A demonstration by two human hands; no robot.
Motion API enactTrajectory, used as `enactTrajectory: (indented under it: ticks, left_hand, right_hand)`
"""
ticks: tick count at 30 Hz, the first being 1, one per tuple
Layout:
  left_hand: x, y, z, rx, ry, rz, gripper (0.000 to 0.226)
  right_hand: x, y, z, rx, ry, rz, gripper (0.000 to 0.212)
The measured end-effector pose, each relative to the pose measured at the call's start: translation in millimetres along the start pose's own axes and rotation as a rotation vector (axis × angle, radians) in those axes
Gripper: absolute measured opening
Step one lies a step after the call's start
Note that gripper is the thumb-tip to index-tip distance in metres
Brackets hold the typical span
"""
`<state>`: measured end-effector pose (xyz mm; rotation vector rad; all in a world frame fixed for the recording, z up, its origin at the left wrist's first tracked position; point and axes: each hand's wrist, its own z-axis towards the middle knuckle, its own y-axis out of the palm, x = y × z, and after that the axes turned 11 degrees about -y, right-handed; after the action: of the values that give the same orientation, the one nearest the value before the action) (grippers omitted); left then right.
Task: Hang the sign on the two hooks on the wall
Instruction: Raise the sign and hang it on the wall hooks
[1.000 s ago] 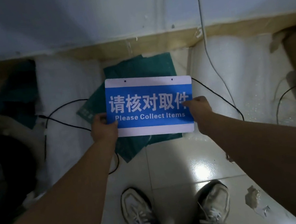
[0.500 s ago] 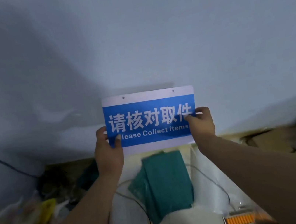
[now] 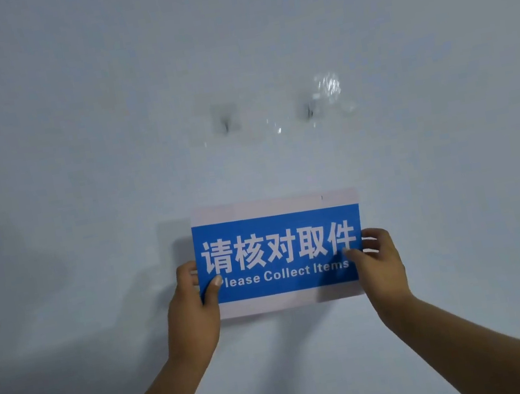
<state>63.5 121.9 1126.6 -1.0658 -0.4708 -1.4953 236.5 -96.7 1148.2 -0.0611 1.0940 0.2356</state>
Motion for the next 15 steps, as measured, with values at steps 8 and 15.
enactTrajectory:
  ticks: [8, 15]
  left_hand:
    - [116, -18, 58, 0.066, 0.094, -0.104, 0.05]
    - [144, -9, 84, 0.074, 0.07, -0.067, 0.043]
  right_hand:
    - [-109, -6, 69, 0.044, -0.143, 0.035, 0.035]
    - [-136, 0, 106, 0.021, -0.052, -0.003, 0.037]
